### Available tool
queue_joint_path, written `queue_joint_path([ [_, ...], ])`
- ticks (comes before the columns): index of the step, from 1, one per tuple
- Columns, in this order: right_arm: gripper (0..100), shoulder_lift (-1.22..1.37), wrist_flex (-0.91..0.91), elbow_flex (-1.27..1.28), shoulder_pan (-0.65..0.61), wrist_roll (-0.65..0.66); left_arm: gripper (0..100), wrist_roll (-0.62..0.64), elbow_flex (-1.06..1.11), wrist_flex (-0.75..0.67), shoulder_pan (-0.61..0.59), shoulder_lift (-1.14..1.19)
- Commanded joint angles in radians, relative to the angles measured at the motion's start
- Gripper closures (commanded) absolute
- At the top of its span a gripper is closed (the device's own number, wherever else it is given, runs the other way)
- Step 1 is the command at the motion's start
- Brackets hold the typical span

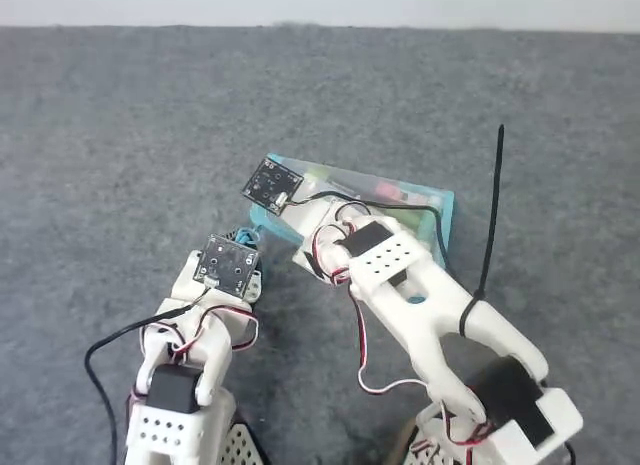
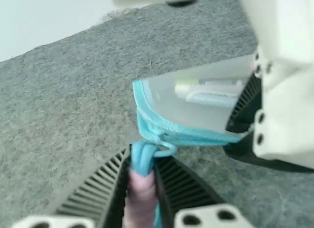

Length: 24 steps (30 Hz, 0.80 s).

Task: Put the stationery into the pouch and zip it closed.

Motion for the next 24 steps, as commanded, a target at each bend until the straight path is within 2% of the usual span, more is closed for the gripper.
queue_joint_path([
  [1,99.0,-0.125,0.079,0.017,0.056,0.068,78,0.107,-0.061,-0.025,-0.012,0.002],
  [4,99.0,-0.231,0.079,0.106,0.085,0.133,68,0.123,-0.082,0.002,-0.051,0.002],
  [9,99.0,-0.317,0.077,0.133,0.234,0.204,70,0.129,-0.154,0.083,-0.068,0.002],
  [12,99.0,-0.314,0.016,0.137,0.311,0.247,70,0.129,-0.188,0.135,-0.060,0.002],
  [20,99.0,-0.216,-0.042,0.135,0.397,0.463,70,0.127,-0.186,0.140,-0.069,0.002],
  [22,99.0,-0.185,-0.077,0.133,0.438,0.463,70,0.124,-0.160,0.107,-0.071,0.002],
  [24,98.1,-0.153,-0.097,0.133,0.478,0.381,70,0.124,-0.128,0.060,-0.094,0.002],
])
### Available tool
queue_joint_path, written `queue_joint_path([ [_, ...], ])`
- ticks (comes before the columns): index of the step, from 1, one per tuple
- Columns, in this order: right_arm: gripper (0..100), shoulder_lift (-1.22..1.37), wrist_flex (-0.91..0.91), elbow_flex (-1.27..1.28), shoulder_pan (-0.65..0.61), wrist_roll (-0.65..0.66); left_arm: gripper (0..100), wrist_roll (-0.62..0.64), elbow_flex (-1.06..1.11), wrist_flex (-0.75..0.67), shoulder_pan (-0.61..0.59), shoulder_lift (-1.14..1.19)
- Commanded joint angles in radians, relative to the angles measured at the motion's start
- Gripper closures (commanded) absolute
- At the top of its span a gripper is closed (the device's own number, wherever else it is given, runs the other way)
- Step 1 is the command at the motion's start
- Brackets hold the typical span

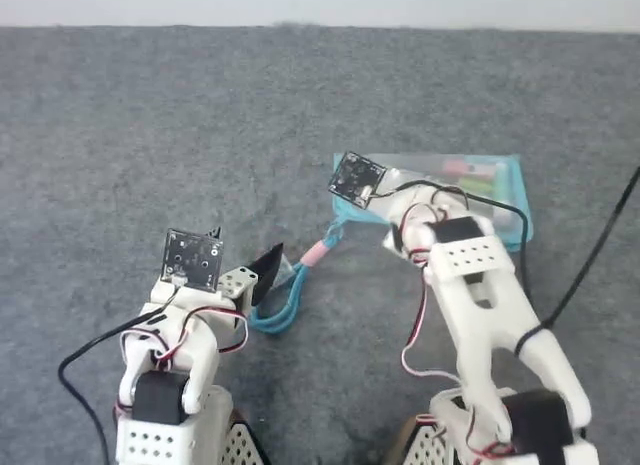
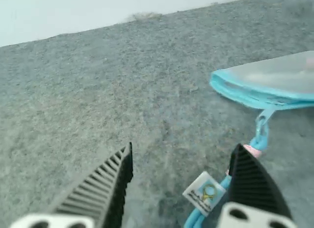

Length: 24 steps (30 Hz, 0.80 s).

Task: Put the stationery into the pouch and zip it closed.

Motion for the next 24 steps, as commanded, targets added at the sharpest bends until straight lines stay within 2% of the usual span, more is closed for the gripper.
queue_joint_path([
  [1,96.5,0.024,-0.050,-0.009,0.087,-0.124,70,0.012,0.015,-0.095,-0.040,0.003],
  [5,82.2,0.033,-0.025,-0.011,0.130,-0.391,70,0.012,0.044,-0.160,-0.101,0.003],
  [8,74.5,0.033,0.059,-0.035,0.101,-0.535,70,0.012,0.044,-0.157,-0.103,0.003],
  [13,74.2,0.033,0.220,-0.114,-0.036,-0.755,70,0.012,0.044,-0.157,-0.107,0.003],
  [17,74.3,0.047,0.228,-0.172,-0.107,-0.919,70,0.012,0.044,-0.157,-0.109,0.003],
  [20,74.2,0.045,0.229,-0.210,-0.154,-0.994,70,0.012,0.044,-0.157,-0.109,0.003],
  [24,74.2,0.047,0.211,-0.229,-0.288,-1.096,70,0.012,0.044,-0.157,-0.109,0.003],
])
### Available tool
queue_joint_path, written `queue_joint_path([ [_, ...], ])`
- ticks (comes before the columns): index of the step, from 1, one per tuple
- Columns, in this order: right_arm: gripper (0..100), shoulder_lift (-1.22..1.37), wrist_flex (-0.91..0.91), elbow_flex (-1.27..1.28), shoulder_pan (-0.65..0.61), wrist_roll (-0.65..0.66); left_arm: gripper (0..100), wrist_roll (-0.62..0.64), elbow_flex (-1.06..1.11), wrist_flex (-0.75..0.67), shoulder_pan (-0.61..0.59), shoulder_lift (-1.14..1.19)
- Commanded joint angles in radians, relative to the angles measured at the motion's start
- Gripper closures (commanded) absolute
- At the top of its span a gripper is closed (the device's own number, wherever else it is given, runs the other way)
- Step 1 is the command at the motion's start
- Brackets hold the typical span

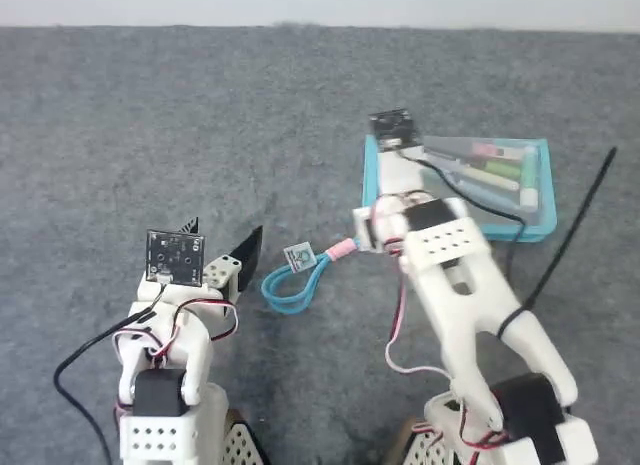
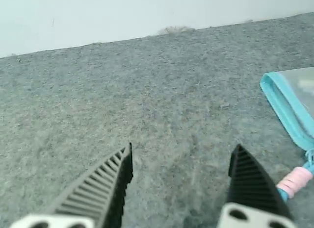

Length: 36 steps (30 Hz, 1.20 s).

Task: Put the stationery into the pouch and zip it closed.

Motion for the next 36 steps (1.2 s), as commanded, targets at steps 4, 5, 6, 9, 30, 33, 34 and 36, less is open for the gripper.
queue_joint_path([
  [4,74.3,0.021,-0.079,-0.066,-0.189,-0.218,70,0.012,-0.010,-0.031,-0.009,0.005],
  [5,74.3,0.042,-0.093,-0.068,-0.193,-0.215,70,0.012,-0.010,-0.026,-0.011,0.005],
  [6,74.3,0.067,-0.110,-0.068,-0.193,-0.215,70,0.011,-0.010,-0.018,-0.011,0.005],
  [9,76.0,0.162,-0.139,-0.094,-0.193,-0.216,70,0.011,-0.012,-0.017,-0.011,0.005],
  [30,82.8,0.303,0.232,-0.405,-0.133,-0.499,70,0.011,-0.012,-0.018,-0.005,0.005],
  [33,82.8,0.274,0.254,-0.374,-0.151,-0.565,70,0.011,-0.012,-0.020,-0.003,0.005],
  [34,82.8,0.275,0.243,-0.361,-0.151,-0.569,70,0.011,-0.012,-0.020,-0.003,0.005],
  [36,82.8,0.291,0.180,-0.321,-0.145,-0.572,70,0.011,-0.012,-0.020,-0.003,0.005],
])
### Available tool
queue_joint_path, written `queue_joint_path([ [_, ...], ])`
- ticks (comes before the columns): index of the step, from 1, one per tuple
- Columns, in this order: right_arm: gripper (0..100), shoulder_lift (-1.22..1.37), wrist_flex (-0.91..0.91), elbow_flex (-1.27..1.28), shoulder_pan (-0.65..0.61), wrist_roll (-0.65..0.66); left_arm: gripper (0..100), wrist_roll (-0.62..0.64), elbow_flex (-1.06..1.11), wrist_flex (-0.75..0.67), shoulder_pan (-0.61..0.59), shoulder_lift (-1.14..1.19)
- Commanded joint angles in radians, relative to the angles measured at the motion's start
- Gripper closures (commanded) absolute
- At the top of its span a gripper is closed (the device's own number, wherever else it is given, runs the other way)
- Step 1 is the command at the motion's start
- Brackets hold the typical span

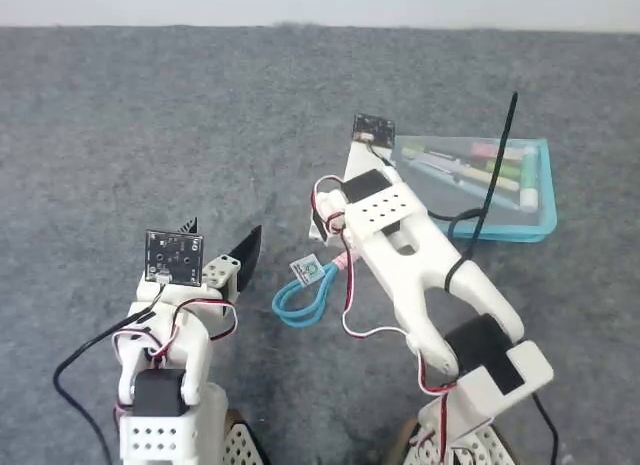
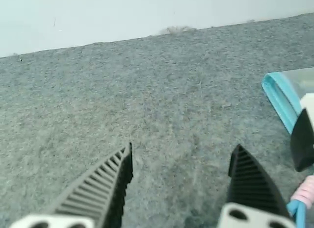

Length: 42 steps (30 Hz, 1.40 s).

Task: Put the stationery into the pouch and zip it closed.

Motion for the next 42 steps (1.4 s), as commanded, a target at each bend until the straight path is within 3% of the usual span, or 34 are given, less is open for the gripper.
queue_joint_path([
  [1,82.8,-0.042,-0.090,0.038,-0.004,-0.025,70,0.011,-0.012,-0.021,0.003,0.005],
  [5,83.0,0.028,-0.170,0.060,-0.002,-0.026,70,0.011,-0.012,-0.018,0.003,0.005],
  [15,83.3,0.122,-0.163,0.032,-0.001,-0.025,70,0.011,-0.013,-0.018,-0.003,0.005],
  [25,83.3,0.010,0.125,-0.095,0.045,-0.025,70,0.011,-0.013,-0.018,0.003,0.005],
  [42,83.4,0.162,-0.062,-0.040,0.012,-0.017,70,0.011,-0.012,-0.018,0.003,0.005],
])
